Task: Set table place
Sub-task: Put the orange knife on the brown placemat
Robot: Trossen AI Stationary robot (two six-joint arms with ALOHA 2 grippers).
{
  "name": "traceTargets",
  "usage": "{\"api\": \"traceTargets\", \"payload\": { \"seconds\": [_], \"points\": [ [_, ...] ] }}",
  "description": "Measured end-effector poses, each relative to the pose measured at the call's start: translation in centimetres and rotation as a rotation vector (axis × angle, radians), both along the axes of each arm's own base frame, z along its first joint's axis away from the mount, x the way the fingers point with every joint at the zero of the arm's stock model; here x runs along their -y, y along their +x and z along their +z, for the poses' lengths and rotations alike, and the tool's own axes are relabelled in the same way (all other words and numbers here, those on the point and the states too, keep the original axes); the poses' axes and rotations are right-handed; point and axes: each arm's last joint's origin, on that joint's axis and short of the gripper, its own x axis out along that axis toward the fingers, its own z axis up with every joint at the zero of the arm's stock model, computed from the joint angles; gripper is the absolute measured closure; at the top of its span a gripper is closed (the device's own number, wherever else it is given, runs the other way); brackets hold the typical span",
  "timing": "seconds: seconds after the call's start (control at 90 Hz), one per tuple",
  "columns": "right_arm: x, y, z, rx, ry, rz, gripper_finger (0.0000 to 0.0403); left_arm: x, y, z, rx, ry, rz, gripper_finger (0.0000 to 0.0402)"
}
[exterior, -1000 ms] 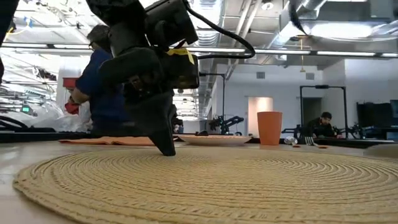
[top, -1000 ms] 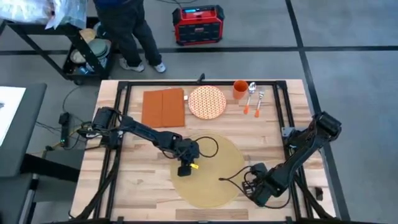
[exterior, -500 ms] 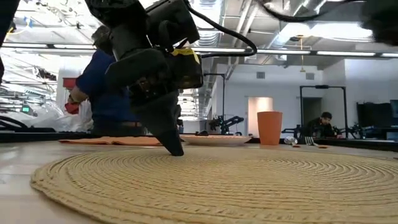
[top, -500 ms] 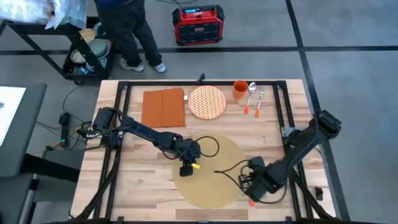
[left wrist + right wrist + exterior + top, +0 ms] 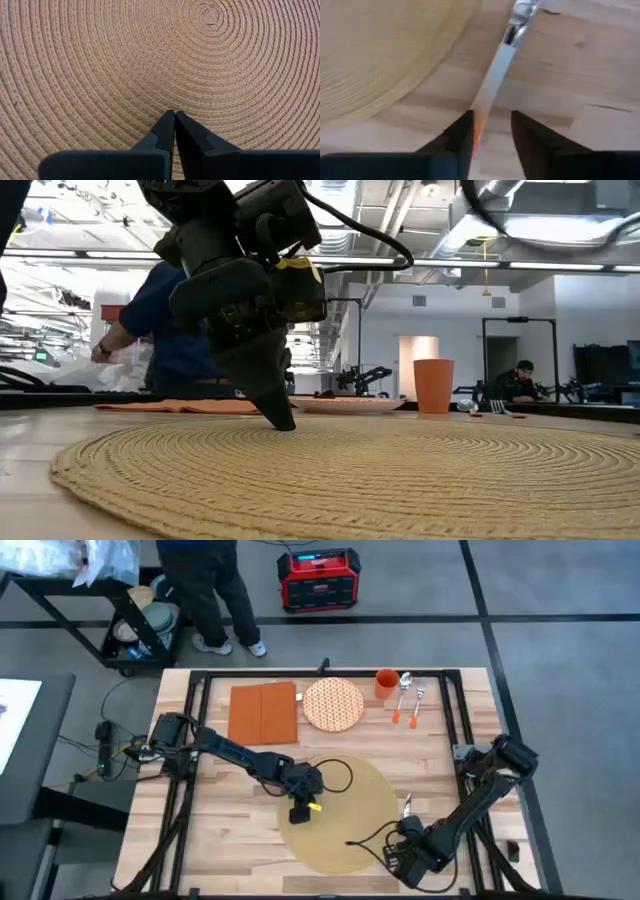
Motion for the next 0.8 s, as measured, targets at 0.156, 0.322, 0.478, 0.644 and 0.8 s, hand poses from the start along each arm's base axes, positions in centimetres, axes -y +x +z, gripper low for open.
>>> {"api": "traceTargets", "payload": {
  "seconds": [0.156,0.322,0.478,0.644,0.8],
  "points": [
    [0.0,0.5,-0.5,0.013,0.004,-0.007,0.0233,0.0,0.0,0.0,-0.001,-0.001,-0.001,0.0402],
    [0.4,0.8,-0.3,0.023,0.003,-0.026,0.0236,0.0,0.0,0.0,0.0,-0.001,-0.003,0.0402],
    [0.6,0.8,-0.7,-0.018,-0.016,-0.025,0.0248,0.0,0.0,0.0,0.001,0.001,-0.009,0.0402],
    [0.4,0.9,-2.6,-0.12,0.046,0.005,0.0319,0.0,0.0,0.0,-0.001,0.002,-0.011,0.0402],
    [0.3,1.1,-2.0,-0.133,0.052,0.004,0.0392,0.0,0.0,0.0,-0.002,0.008,-0.022,0.0402]
  ]
}}
